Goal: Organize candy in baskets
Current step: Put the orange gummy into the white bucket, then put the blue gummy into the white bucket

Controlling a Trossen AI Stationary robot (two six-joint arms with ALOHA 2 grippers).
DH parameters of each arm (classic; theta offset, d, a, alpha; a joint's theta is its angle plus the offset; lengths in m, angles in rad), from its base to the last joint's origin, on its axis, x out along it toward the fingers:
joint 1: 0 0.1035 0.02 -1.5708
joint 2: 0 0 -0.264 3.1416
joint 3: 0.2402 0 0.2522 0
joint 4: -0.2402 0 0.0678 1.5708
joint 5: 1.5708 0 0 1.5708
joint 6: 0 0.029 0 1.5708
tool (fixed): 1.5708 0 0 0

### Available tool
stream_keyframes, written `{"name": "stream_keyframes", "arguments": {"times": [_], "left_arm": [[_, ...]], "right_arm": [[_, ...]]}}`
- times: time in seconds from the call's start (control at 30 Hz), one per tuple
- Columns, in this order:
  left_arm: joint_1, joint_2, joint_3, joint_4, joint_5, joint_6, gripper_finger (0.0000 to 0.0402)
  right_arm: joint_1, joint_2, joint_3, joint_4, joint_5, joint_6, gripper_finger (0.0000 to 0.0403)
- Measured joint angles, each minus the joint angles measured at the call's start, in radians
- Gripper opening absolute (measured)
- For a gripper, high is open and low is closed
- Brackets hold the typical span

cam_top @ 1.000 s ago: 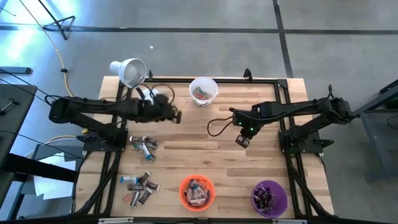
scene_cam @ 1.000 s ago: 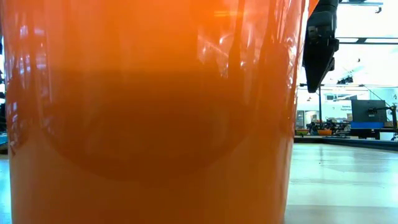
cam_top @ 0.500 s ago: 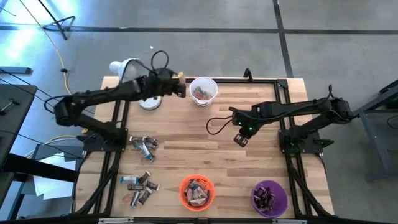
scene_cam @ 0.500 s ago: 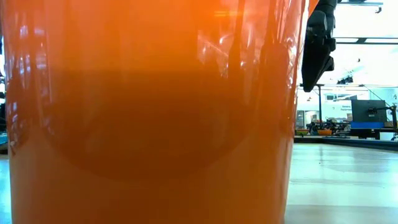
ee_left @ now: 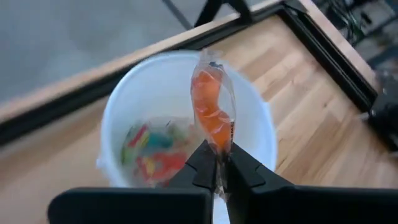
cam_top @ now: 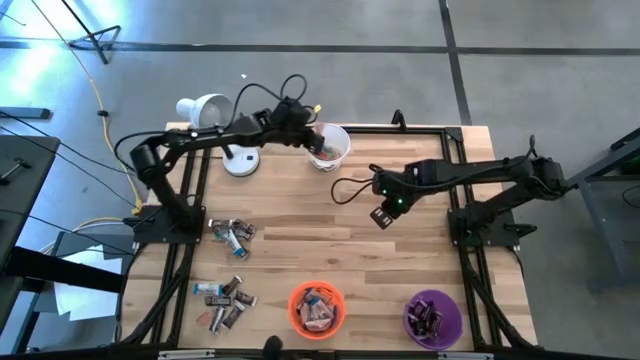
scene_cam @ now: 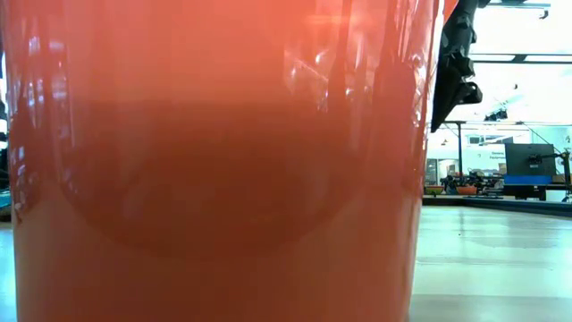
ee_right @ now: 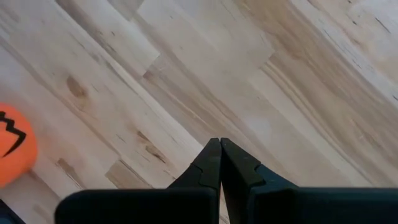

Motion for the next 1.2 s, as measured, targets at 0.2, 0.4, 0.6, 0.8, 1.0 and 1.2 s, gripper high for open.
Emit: {"name": "stream_keyframes", "arguments": {"times": [0.2,0.4,0.6,0.8,1.0,1.2], "left_arm": [[-0.01,0.045,0.112,-0.069,-0.002,0.158,0.002],[-0.008,0.044,0.133,-0.143,-0.009,0.268,0.0035],[-0.006,0.042,0.134,-0.165,-0.021,0.295,0.0061],[-0.007,0.042,0.134,-0.163,-0.005,0.189,0.0083],[-0.03,0.015,0.134,-0.221,0.244,0.101,0.0086],[-0.168,-0.068,0.134,-0.31,0.198,0.016,0.0086]], "right_arm": [[-0.014,0.0,0.0,0.0,0.003,0.007,0.0],[-0.024,0.0,0.0,0.0,0.008,0.017,0.0],[-0.024,0.0,0.0,0.0,0.011,-0.064,0.0],[-0.023,0.0,0.0,-0.01,0.01,-0.15,0.0],[-0.023,0.0,0.0,-0.114,0.009,-0.248,0.0],[-0.023,0.0,0.0,-0.211,0.018,-0.348,0.0]]}}
